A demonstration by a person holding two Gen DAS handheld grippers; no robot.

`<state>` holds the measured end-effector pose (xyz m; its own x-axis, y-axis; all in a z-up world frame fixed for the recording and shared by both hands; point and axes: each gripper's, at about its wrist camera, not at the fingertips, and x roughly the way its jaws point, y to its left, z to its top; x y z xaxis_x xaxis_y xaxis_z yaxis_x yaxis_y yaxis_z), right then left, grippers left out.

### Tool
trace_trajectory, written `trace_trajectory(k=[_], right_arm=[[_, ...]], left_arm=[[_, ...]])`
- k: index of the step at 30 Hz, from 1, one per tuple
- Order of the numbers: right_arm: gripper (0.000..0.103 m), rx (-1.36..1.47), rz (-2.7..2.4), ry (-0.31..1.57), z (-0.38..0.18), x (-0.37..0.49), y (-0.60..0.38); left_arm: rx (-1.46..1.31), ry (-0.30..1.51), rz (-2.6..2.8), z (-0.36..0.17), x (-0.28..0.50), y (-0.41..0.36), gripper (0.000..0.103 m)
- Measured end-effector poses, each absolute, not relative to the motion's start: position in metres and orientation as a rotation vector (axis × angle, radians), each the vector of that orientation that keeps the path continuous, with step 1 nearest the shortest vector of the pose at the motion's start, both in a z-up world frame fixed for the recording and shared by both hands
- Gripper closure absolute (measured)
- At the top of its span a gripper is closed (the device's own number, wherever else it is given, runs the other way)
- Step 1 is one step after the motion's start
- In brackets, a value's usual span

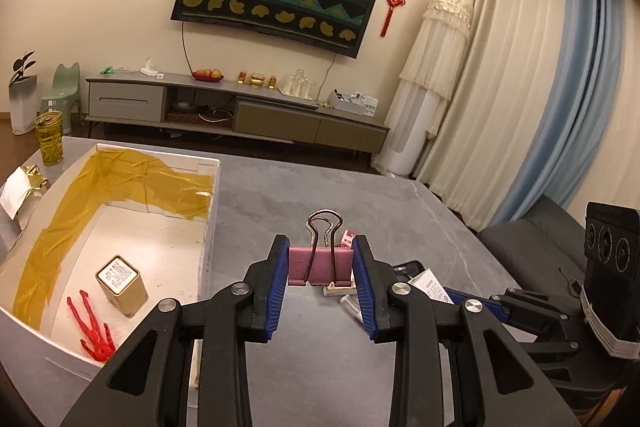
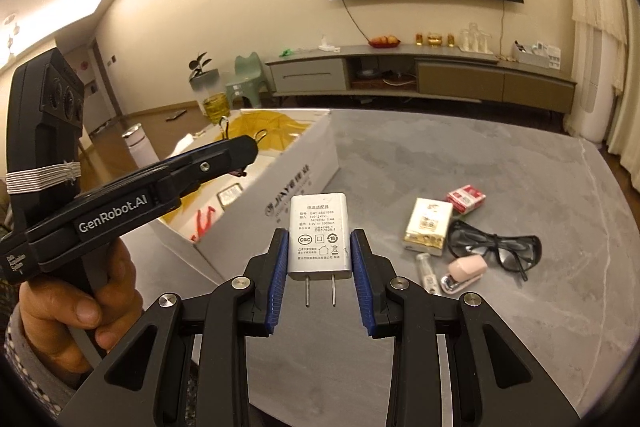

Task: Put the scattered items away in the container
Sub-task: 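Carry the pink clip and white charger over the yellow-lined box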

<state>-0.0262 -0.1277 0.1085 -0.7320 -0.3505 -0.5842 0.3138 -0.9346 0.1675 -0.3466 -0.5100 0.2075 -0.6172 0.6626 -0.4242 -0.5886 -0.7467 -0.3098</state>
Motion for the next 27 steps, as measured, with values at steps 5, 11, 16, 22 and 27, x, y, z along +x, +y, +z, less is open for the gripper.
trace_trajectory(k=[5, 11, 16, 22, 27], right_arm=[[0.071, 0.906, -2.594, -0.089, 0.114, -0.03, -0.147], [0.071, 0.9, -2.571, -0.095, 0.124, -0.035, -0.165], [0.071, 0.891, -2.556, -0.089, 0.131, -0.04, -0.18], [0.071, 0.887, -2.528, -0.07, 0.135, -0.046, -0.202], [0.071, 0.882, -2.507, -0.057, 0.137, -0.05, -0.219]], left_arm=[[-0.689, -0.232, 2.337, 0.207, -0.356, -0.529, 0.07], [-0.704, -0.295, 2.35, 0.203, -0.367, -0.551, 0.07], [-0.701, -0.339, 2.365, 0.201, -0.374, -0.569, 0.07], [-0.696, -0.403, 2.39, 0.2, -0.381, -0.598, 0.07], [-0.691, -0.461, 2.409, 0.201, -0.387, -0.618, 0.07]])
